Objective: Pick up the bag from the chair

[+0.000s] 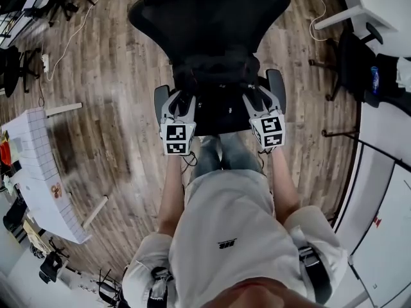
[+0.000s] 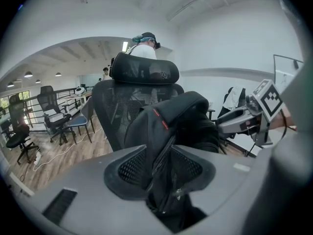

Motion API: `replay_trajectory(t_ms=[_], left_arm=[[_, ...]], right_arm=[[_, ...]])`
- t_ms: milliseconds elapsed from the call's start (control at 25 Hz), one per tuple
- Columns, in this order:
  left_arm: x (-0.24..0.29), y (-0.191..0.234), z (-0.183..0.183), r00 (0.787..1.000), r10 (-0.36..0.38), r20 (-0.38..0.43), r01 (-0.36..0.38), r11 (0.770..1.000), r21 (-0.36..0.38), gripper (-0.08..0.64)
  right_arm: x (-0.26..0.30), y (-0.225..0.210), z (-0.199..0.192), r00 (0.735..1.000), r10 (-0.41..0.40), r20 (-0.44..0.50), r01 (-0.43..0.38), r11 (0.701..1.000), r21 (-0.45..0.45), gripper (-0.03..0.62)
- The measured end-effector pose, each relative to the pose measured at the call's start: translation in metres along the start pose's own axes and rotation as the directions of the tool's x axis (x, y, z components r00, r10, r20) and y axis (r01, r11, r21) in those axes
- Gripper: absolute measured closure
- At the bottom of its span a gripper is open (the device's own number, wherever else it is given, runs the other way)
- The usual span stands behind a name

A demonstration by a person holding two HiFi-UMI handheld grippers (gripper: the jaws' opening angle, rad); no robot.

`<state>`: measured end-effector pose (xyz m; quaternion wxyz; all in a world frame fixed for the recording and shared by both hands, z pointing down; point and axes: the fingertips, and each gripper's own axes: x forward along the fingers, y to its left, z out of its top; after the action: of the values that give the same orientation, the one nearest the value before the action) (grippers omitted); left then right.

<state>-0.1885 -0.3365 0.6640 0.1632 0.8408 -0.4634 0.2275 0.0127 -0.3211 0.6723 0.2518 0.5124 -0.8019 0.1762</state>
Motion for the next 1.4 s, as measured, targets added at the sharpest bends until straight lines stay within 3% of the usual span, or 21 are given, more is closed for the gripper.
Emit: replay_trajectory(t_ms=[240,400,600,800,920,1080,1400], left_arm=[[0.023,0.006,-0.005,1.000,0.012,-0.012,-0.012,1.000,0.009,0.383],[0.035,0.003,-0.017,0.998,-0.012,-0.057,0.014,1.000,0.020,0.318],[0.052,0.008,-0.027,0.996,0.019,-0.084,-0.020,1.000,-0.008,0.318],[0.062,0.009,-0.029,0.996,0.026,-0.087,-0.029,0.999,-0.025,0.430],[0.063,0.008,-0.025,0.996,0.020,-0.087,-0.026,0.998,-0.062,0.501],[0.060,0.008,-0.023,0.997,0.006,-0.075,-0.013,0.996,-0.093,0.530],[0.053,0.007,-0.017,0.998,-0.004,-0.069,-0.002,0.997,-0.083,0.535]], right_arm=[[0.024,-0.007,-0.014,0.999,0.014,-0.037,-0.014,1.000,-0.004,0.373],[0.036,-0.008,-0.017,0.998,0.033,-0.048,-0.034,0.999,-0.011,0.364],[0.048,-0.010,-0.016,0.998,0.045,-0.042,-0.045,0.999,-0.001,0.370],[0.060,-0.007,-0.011,0.999,0.038,-0.007,-0.038,0.999,0.016,0.471],[0.063,-0.004,-0.006,0.998,0.058,0.009,-0.059,0.996,0.070,0.549],[0.059,-0.001,-0.003,0.997,0.075,0.020,-0.077,0.988,0.133,0.560],[0.051,0.002,0.003,0.996,0.084,0.020,-0.086,0.986,0.141,0.561]])
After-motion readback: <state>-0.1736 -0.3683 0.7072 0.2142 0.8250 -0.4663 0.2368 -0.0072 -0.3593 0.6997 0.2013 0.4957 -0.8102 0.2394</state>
